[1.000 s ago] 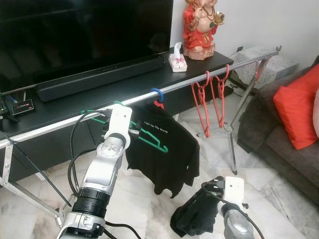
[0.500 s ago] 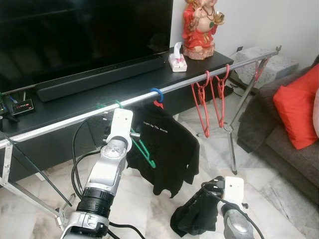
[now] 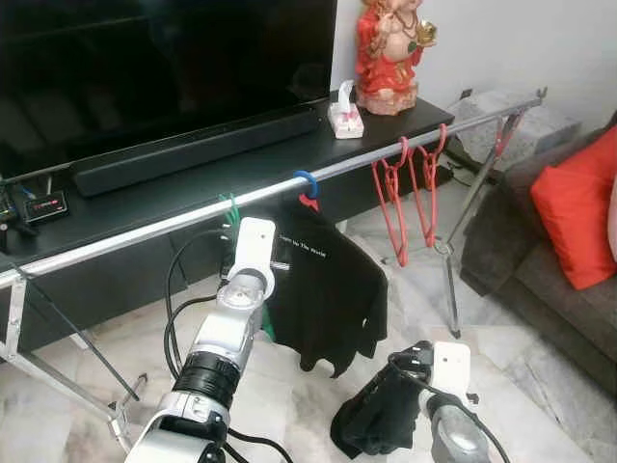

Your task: Hang hanger

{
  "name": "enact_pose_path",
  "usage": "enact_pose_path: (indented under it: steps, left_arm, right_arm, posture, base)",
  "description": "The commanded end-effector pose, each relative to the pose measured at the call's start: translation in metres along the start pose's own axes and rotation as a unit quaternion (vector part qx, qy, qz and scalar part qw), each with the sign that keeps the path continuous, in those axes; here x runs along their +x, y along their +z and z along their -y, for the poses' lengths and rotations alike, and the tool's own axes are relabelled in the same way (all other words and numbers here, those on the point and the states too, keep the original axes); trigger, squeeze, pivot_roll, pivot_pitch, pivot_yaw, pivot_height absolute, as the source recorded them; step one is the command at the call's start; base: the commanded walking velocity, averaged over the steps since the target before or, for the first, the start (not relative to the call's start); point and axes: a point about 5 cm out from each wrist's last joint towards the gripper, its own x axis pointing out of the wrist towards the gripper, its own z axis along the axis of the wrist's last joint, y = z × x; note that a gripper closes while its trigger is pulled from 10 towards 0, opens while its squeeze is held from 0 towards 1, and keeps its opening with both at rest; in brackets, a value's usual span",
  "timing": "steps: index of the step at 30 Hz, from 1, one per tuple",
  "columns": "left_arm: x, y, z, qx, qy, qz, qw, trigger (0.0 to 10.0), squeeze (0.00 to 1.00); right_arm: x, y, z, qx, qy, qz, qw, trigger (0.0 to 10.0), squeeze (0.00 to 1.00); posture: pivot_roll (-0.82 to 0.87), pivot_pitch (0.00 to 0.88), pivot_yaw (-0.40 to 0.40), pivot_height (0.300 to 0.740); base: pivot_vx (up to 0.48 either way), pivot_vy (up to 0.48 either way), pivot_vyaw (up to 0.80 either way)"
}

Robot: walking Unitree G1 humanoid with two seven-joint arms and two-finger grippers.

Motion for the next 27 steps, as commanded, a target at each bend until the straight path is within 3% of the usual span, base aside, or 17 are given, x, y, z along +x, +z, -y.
enact_pose_path:
  steps: [1,14,27]
  left_arm:
    - [0.002,0.001,0.001,0.008,0.001,0.003,1.000,0.0,0.00]
    - [0.005,-0.012,-0.012,0.028,0.035,-0.011,0.999,0.0,0.00]
    - [0.007,-0.011,-0.011,0.030,0.036,-0.007,0.999,0.0,0.00]
  right_arm:
    - [0.001,0.004,0.001,0.002,-0.004,0.012,1.000,10.0,0.00]
    - [0.002,0.005,0.001,0.003,-0.004,0.012,1.000,10.0,0.00]
    - [0.002,0.005,0.000,0.004,-0.003,0.011,1.000,10.0,0.00]
  posture:
    - [-0.03,0.000,-0.007,0.740]
    - [-0.03,0.000,-0.007,0.740]
    - [-0.03,0.000,-0.005,0.740]
  base:
    - [0.000,0.000,0.00]
    - [0.000,0.000,0.00]
    - [0.000,0.000,0.00]
